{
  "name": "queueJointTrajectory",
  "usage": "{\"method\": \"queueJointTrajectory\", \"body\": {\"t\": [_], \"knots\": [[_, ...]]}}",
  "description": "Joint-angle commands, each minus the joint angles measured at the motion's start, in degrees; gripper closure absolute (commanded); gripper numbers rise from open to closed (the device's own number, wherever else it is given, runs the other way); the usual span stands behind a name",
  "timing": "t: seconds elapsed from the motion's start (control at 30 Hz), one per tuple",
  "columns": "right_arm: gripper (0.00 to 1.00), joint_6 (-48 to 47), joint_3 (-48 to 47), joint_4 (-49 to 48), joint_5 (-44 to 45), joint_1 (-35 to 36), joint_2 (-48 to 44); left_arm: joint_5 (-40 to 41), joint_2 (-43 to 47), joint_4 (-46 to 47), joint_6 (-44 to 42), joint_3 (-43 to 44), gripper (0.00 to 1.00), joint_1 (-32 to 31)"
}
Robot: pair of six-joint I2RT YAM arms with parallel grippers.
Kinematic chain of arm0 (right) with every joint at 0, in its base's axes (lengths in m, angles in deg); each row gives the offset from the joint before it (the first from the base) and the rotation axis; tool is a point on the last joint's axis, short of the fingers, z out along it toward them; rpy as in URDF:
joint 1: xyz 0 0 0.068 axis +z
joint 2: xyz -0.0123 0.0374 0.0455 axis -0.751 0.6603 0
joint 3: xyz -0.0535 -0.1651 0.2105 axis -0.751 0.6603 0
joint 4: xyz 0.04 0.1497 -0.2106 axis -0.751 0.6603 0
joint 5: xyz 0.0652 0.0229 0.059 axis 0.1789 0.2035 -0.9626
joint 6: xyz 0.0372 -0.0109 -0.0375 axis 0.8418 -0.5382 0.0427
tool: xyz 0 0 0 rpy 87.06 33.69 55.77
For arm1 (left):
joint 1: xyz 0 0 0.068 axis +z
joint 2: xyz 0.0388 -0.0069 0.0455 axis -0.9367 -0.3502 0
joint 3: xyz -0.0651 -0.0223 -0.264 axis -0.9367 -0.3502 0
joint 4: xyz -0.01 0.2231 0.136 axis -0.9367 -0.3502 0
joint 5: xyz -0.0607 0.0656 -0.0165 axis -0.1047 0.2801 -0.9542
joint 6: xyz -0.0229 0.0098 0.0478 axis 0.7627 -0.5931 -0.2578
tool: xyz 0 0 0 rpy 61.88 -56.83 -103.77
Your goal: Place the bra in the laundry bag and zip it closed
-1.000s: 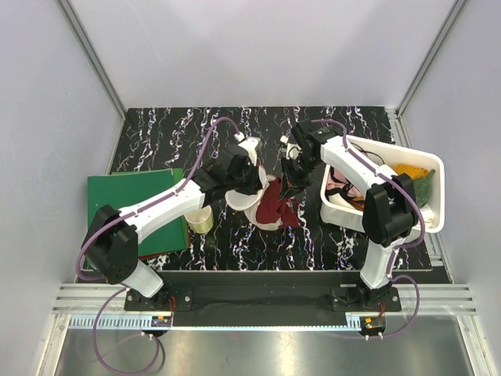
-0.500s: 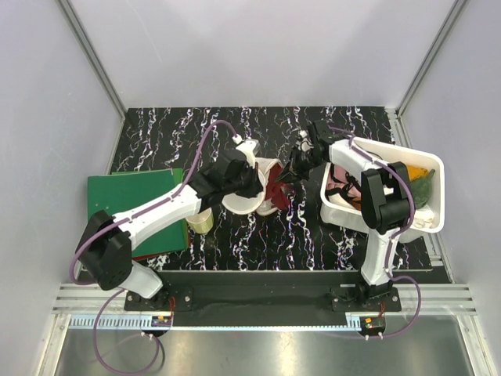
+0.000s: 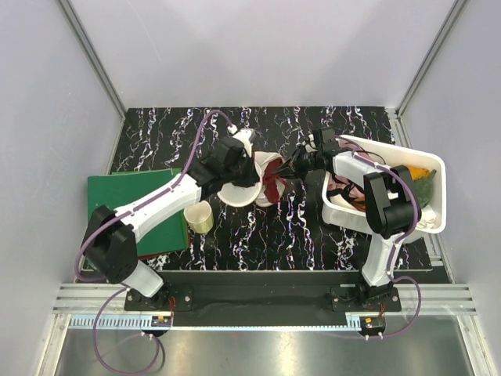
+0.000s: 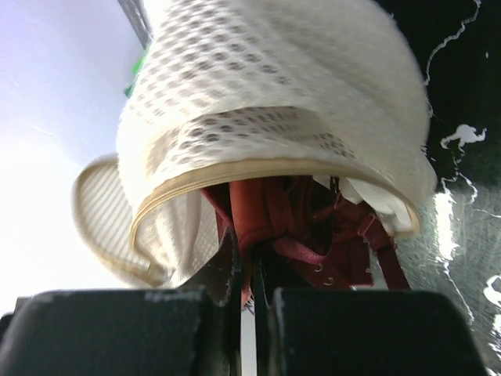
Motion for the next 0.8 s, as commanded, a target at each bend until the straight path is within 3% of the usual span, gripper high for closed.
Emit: {"method": "queueJointTrajectory", "body": {"t": [0.0, 0.3, 0.37, 0.4, 0.47, 0.57, 0.63, 0.77], "knots": [[1.00, 5.7, 1.1, -5.2, 0.7, -1.0, -2.5, -2.0, -2.6, -2.8, 0.6, 6.8, 1.00, 2.9], [1.00, 2.2, -2.9, 0.8, 7.1, -1.0, -1.1, -4.5, -14.9, -12.8, -2.1, 22.7, 1.00, 9.2], [1.00, 2.4, -4.4, 1.7, 9.1, -0.9, -0.8, -2.8, -16.3, -13.6, -2.4, 24.7, 0.92, 9.8], [1.00, 2.6, -4.9, 1.8, 9.7, -0.8, -0.4, -1.9, -17.2, -13.7, -2.3, 25.1, 0.80, 9.9], [1.00, 2.9, -6.0, 1.8, 11.5, -0.2, -0.1, -0.4, -17.8, -13.9, -2.9, 26.3, 0.74, 10.0], [1.00, 3.4, -7.6, 2.1, 12.7, 0.2, 1.5, 2.6, -17.2, -14.1, -3.4, 26.1, 0.50, 9.7], [1.00, 3.6, -8.2, 2.1, 13.1, 0.4, 2.4, 6.2, -14.6, -13.7, -3.7, 24.9, 0.41, 8.2], [1.00, 3.5, -8.7, 2.2, 13.5, 0.4, 3.1, 8.8, -7.7, -11.3, -2.2, 16.6, 0.37, 4.5]]}}
